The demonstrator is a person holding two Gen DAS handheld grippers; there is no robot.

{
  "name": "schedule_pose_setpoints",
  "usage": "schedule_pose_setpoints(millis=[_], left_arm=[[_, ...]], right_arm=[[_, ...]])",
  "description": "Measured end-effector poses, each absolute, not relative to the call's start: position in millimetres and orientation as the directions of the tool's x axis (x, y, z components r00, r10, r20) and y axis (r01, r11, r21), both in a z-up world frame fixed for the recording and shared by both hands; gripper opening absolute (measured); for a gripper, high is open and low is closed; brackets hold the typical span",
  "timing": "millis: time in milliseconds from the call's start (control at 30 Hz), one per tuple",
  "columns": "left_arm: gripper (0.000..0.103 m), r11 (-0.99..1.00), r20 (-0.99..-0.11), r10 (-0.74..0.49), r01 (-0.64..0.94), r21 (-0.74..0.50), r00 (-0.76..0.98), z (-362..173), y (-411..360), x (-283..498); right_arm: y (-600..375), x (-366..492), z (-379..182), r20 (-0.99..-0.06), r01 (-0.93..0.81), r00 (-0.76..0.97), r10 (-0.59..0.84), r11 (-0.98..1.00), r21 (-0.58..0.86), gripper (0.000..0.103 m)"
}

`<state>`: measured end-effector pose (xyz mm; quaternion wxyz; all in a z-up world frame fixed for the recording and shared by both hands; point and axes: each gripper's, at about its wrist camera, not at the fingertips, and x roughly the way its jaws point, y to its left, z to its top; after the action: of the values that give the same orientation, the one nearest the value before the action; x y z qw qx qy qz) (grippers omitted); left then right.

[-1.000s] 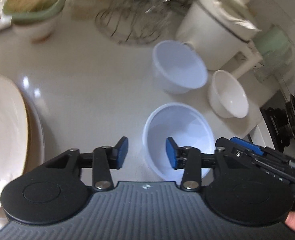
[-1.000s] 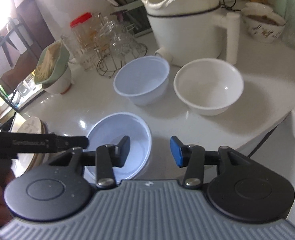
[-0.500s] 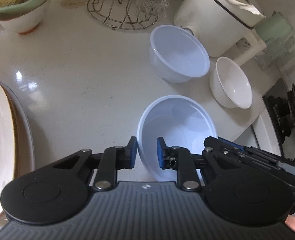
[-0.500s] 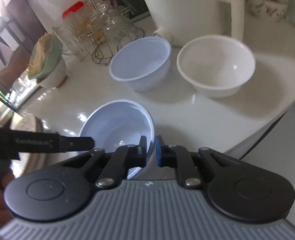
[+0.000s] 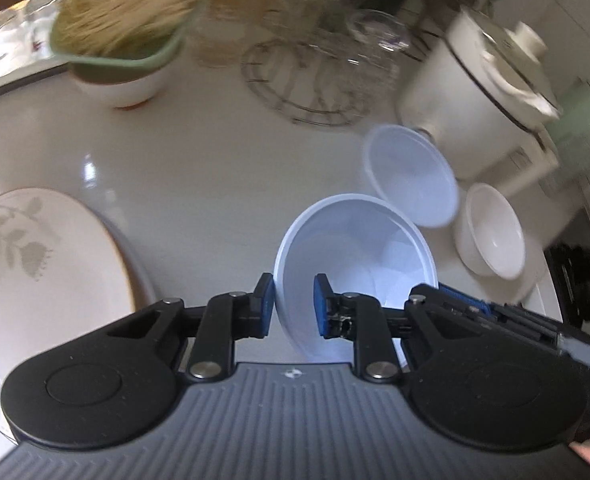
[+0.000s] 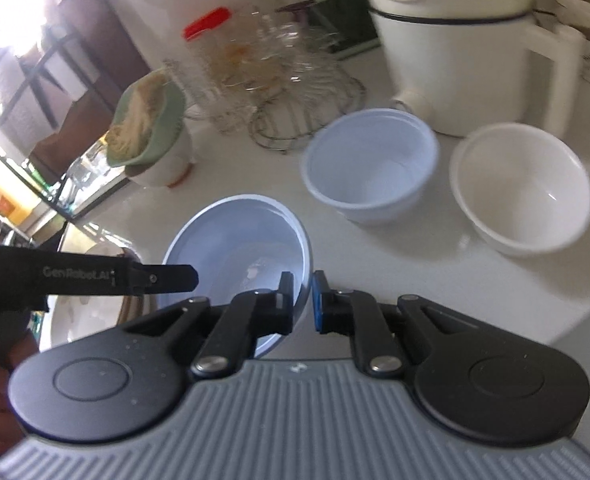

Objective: Organize plates and bowls

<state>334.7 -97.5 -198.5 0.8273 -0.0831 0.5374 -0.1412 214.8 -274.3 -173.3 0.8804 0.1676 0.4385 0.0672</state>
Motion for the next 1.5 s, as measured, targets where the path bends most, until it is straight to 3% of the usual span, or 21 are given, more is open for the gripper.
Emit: schedule_pose_setpoints(millis=[200,533,933,1500], left_arm=[[0.025,0.971,-0.893,-0.239,0.103,-0.216,0.38,-210.9,-90.3,348.6],[0.025,0.977,-0.915,-0.211,0.089,-0.191,0.345,-231.8,-83.3,363.0],[0.028,0.977,-0.918,-0.213,0.098,-0.192,0.333,-227.0,-71.2,357.4],[0.029,0.966,-0.84,-0.258,0.109,-0.235,0.477,-146.1,-59.0,329.4]], right_arm=[[-249.1,230.4,-180.0,-0.769,0.007,0.589,0.247,0.95,0.311,0.013],[-233.9,239.1,-191.0,-0.783,0.02,0.588,0.205,0.963,0.267,0.013],[-239.6,235.8,-181.8,-0.759,0.038,0.611,0.224,0.95,0.311,0.015],[-260.5,218.9,-113.2,-0.678,0.015,0.704,0.21,0.951,0.31,0.017]])
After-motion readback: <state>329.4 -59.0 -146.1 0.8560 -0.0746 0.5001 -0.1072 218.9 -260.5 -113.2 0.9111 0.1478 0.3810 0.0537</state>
